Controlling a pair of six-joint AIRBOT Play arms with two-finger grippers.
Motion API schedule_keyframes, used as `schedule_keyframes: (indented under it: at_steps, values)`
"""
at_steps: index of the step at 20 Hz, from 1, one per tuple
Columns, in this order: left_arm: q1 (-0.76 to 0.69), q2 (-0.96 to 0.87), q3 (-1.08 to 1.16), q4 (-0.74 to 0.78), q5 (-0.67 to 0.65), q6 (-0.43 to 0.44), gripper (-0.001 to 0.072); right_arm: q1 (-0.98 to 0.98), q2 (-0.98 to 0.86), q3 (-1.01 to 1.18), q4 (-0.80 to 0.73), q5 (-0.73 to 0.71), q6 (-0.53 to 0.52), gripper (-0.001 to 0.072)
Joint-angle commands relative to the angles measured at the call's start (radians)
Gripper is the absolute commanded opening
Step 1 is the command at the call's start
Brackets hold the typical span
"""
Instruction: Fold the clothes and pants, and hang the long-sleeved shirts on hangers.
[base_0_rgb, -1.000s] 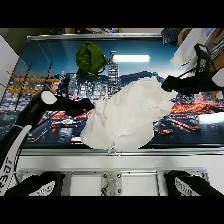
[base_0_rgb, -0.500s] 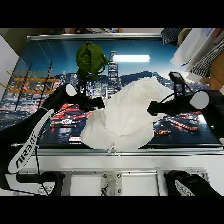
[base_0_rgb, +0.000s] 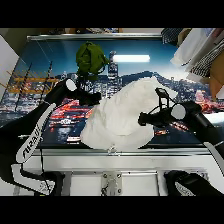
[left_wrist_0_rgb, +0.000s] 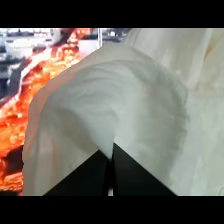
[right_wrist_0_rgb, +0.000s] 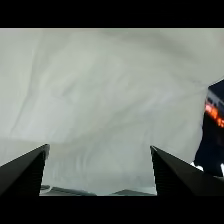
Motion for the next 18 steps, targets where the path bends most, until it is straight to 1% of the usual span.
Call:
schedule_keyframes:
  at_steps: [1, 3, 4, 7, 9, 13, 14, 15, 16, 17, 18]
  values:
    - [0.013, -0.003, 0.005, 0.001, -0.033, 0.003, 0.0013, 0.005, -0.05, -0.063, 0.071, -0.12, 0.078, 0.0717]
    - [0.013, -0.002, 0.005, 0.001, -0.046, 0.011, 0.0013, 0.005, -0.09, -0.078, 0.136, -0.192, 0.078, 0.0717]
    - [0.013, -0.002, 0.005, 0.001, -0.057, 0.011, 0.0013, 0.005, -0.115, -0.078, 0.143, -0.212, 0.078, 0.0718]
    - [0.013, 0.005, 0.004, 0.002, -0.083, 0.035, 0.0013, 0.005, -0.189, -0.077, 0.143, -0.216, 0.078, 0.0717]
    - [0.013, 0.026, 0.005, 0.003, -0.076, 0.037, 0.0013, 0.005, -0.222, -0.077, 0.147, -0.229, 0.077, 0.0717]
    - [0.013, 0.072, 0.005, 0.01, -0.079, 0.037, 0.0014, 0.005, -0.238, -0.077, 0.207, -0.353, 0.077, 0.0715]
    - [0.013, 0.085, 0.004, 0.009, -0.079, 0.037, 0.0013, 0.005, -0.238, -0.076, 0.214, -0.378, 0.077, 0.0696]
    - [0.013, 0.102, 0.005, 0.009, -0.077, 0.037, 0.0013, 0.005, -0.238, -0.074, 0.214, -0.393, 0.074, 0.0538]
    - [0.014, 0.127, 0.005, 0.009, -0.075, 0.037, 0.0013, 0.004, -0.237, -0.074, 0.212, -0.401, 0.062, 0.0306]
    - [0.021, 0.159, 0.005, 0.009, -0.077, 0.037, 0.0012, 0.002, -0.234, -0.068, 0.211, -0.393, 0.03, 0.011]
    - [0.029, 0.199, 0.005, 0.009, -0.082, 0.037, 0.0013, 0.0, -0.225, -0.051, 0.205, -0.364, -0.018, 0.0015]
